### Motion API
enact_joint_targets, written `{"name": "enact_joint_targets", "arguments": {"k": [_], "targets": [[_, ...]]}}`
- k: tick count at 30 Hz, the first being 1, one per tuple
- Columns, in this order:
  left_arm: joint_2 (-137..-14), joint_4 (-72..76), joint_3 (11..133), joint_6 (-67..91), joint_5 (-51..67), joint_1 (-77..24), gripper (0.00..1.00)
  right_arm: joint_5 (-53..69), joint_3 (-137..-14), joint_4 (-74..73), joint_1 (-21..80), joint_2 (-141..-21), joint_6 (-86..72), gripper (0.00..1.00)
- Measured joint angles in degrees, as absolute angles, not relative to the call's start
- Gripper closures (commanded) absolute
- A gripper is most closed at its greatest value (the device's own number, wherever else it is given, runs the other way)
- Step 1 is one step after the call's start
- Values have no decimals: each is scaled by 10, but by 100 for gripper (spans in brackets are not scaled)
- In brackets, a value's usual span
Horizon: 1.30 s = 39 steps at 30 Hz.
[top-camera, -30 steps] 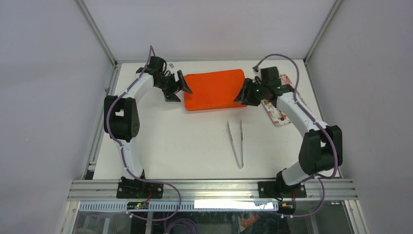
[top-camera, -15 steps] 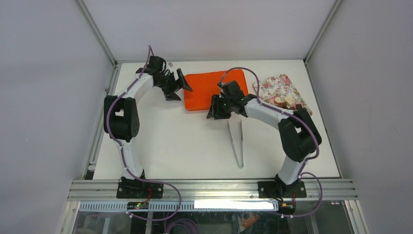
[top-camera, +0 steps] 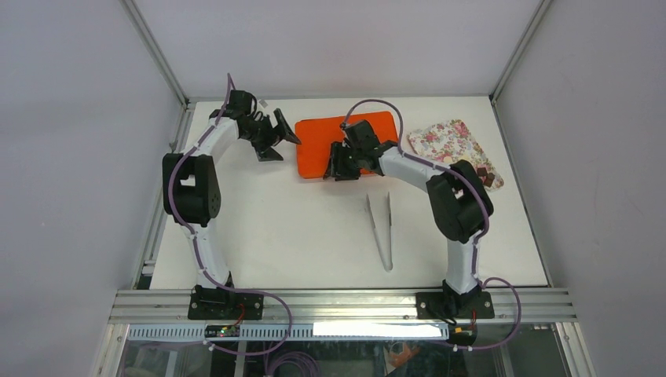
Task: Pack the chocolate
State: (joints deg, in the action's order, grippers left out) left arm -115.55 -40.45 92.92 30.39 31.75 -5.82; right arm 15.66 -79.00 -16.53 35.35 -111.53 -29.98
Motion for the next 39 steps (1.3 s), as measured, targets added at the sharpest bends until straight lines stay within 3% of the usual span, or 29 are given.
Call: {"name": "enact_joint_targets", "arguments": {"k": [22, 27, 33, 39], "targets": [[-1171, -403, 928, 304, 337, -60, 10, 155, -861, -186, 314, -1159, -285, 52], [-1187, -400, 936, 304, 341, -60, 17, 155, -853, -209, 311, -1130, -264, 49], [-1208, -397, 962, 304, 341, -60, 35, 152, -848, -228, 298, -1060, -243, 48], [-1225, -389, 988, 306, 341, -60, 37, 143, -849, -243, 227, -1023, -240, 47]]}}
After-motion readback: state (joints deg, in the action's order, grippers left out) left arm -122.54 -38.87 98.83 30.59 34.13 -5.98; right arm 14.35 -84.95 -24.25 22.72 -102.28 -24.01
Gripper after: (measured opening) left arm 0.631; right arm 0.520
